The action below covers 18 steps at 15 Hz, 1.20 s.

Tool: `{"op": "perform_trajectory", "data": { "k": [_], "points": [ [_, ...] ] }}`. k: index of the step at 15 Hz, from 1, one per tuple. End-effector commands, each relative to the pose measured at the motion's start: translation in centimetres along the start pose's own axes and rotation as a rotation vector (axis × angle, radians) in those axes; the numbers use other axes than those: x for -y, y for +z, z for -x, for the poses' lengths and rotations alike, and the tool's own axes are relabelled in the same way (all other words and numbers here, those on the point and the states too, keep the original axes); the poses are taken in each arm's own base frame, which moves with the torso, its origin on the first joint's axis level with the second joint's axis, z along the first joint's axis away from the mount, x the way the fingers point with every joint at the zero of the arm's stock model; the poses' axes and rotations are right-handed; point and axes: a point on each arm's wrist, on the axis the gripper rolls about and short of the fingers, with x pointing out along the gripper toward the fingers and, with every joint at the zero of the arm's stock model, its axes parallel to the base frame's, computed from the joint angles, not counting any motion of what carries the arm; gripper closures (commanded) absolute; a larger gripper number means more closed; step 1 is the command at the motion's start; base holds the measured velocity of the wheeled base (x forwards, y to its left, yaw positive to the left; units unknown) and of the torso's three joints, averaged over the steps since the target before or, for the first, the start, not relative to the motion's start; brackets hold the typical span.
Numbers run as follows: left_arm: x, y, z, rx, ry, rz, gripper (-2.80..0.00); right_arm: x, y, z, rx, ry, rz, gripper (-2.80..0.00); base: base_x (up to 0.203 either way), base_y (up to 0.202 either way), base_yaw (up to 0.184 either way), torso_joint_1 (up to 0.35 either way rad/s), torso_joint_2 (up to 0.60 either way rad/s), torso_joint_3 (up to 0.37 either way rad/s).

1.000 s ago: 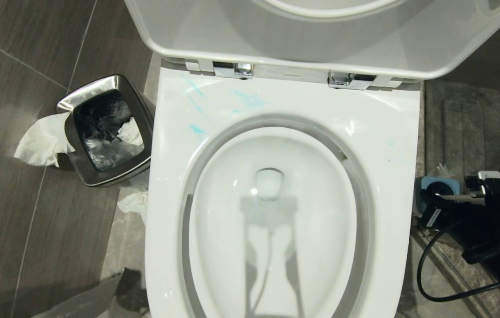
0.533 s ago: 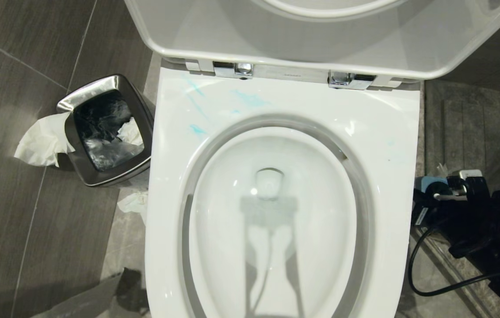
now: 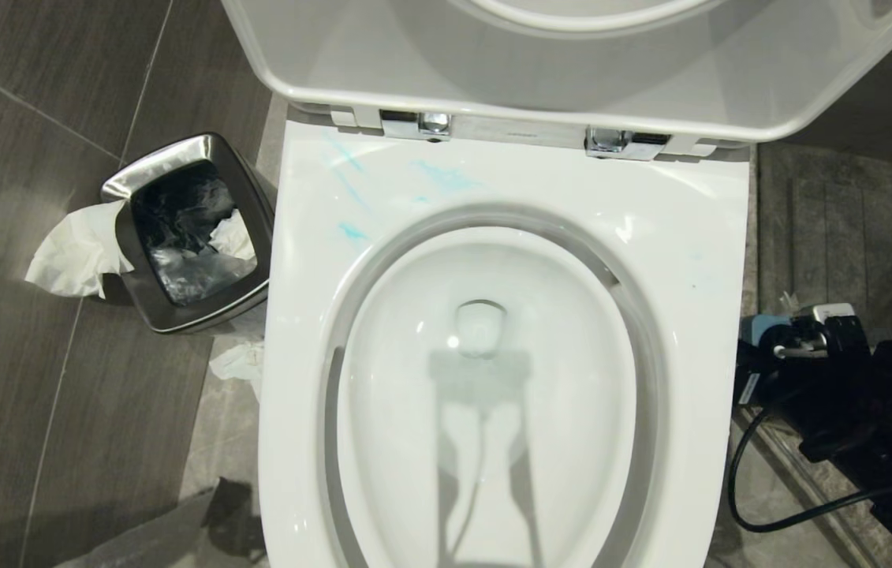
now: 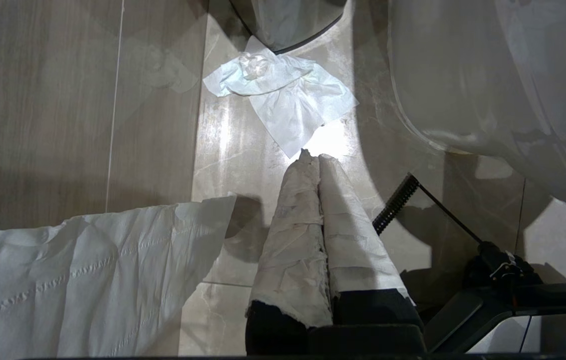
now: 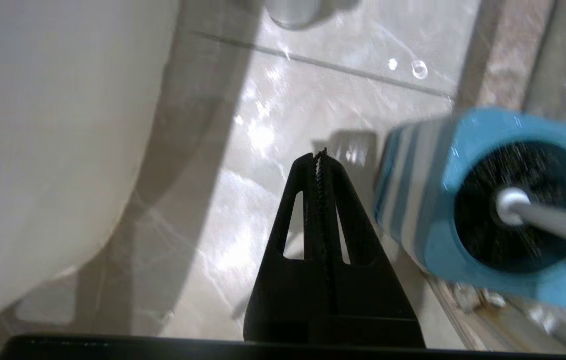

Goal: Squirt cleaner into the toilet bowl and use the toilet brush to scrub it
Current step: Pour in the cleaning agent

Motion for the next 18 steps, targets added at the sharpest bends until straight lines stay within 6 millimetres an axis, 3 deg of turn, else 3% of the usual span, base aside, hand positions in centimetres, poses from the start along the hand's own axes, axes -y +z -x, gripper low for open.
{"op": "perform_trajectory", "data": {
  "k": [1,9,18],
  "points": [
    [0.0,0.0,0.0,-0.002,0.000,0.000,0.00,-0.1,0.6,-0.3,0.034,0.011,0.003,0.00,0.000,0.000,0.000,0.000,0.00,0.000],
    [0.0,0.0,0.0,-0.002,0.000,0.000,0.00,-0.5,-0.8,-0.7,-0.020,0.048,0.002,0.00,0.000,0.000,0.000,0.000,0.00,0.000],
    [0.0,0.0,0.0,-0.003,0.000,0.000,0.00,-0.5,-0.6,-1.2,-0.005,0.048,-0.012,0.00,0.000,0.000,0.000,0.000,0.00,0.000]
  ]
}}
